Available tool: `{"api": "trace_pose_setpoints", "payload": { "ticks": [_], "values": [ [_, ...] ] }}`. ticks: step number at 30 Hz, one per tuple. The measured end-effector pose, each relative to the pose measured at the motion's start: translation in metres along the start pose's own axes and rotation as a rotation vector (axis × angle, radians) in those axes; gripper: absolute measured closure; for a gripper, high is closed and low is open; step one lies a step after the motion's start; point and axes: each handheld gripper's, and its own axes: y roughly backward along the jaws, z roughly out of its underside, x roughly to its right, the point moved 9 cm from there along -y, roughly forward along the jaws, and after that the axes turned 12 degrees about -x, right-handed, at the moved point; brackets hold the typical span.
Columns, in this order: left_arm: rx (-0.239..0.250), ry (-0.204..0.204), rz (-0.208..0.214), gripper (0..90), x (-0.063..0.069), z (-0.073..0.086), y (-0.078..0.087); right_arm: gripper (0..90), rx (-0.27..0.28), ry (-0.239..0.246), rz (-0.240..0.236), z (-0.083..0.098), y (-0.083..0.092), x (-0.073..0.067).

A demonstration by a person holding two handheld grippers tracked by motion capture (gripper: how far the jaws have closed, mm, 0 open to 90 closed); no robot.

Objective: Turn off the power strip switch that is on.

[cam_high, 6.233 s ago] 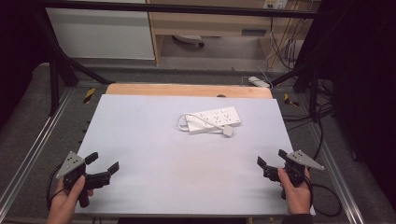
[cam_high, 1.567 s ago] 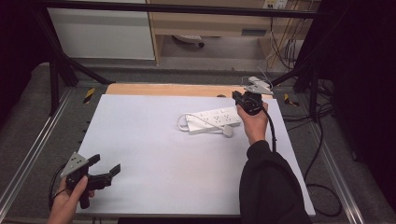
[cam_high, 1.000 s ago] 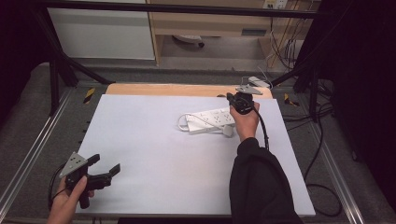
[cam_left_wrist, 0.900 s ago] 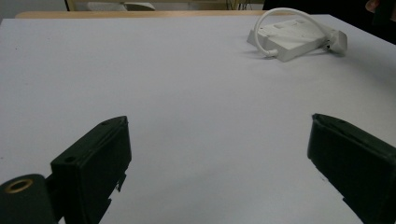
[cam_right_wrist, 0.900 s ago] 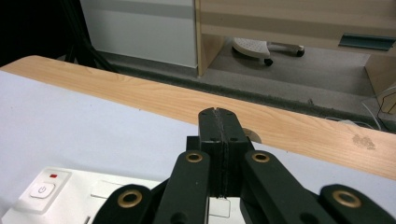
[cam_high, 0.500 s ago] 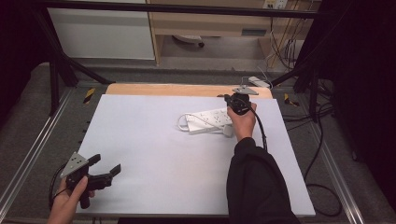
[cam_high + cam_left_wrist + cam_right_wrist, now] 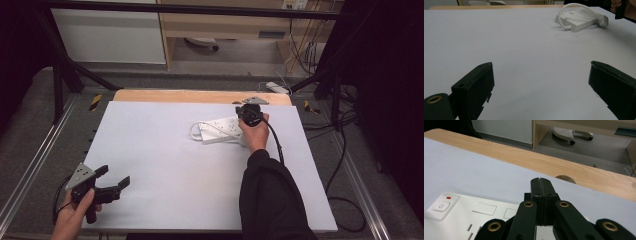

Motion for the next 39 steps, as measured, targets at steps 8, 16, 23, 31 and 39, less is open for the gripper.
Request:
{"api": "trace_pose_setpoints", "payload": {
  "ticks": [8, 16, 23, 31, 39],
  "values": [
    [0.0, 0.0, 0.0, 6.2, 0.0, 0.0, 0.0, 90.0, -0.028, 0.024, -0.008, 0.007, -0.007, -0.007],
    [-0.002, -0.002, 0.003, 6.2, 0.001, 0.0, 0.0, 90.0, -0.03, 0.018, -0.016, 0.01, -0.01, -0.008],
    [-0.003, -0.003, 0.003, 6.2, 0.001, 0.0, -0.001, 90.0, -0.048, 0.026, -0.021, 0.014, -0.014, -0.012],
    [-0.003, -0.005, 0.004, 6.2, 0.001, 0.0, -0.001, 90.0, -0.068, 0.03, -0.018, 0.018, -0.017, -0.011],
    [-0.004, -0.005, 0.004, 6.2, 0.001, 0.0, -0.001, 90.0, -0.091, 0.044, -0.014, 0.019, -0.019, -0.012]
  ]
}}
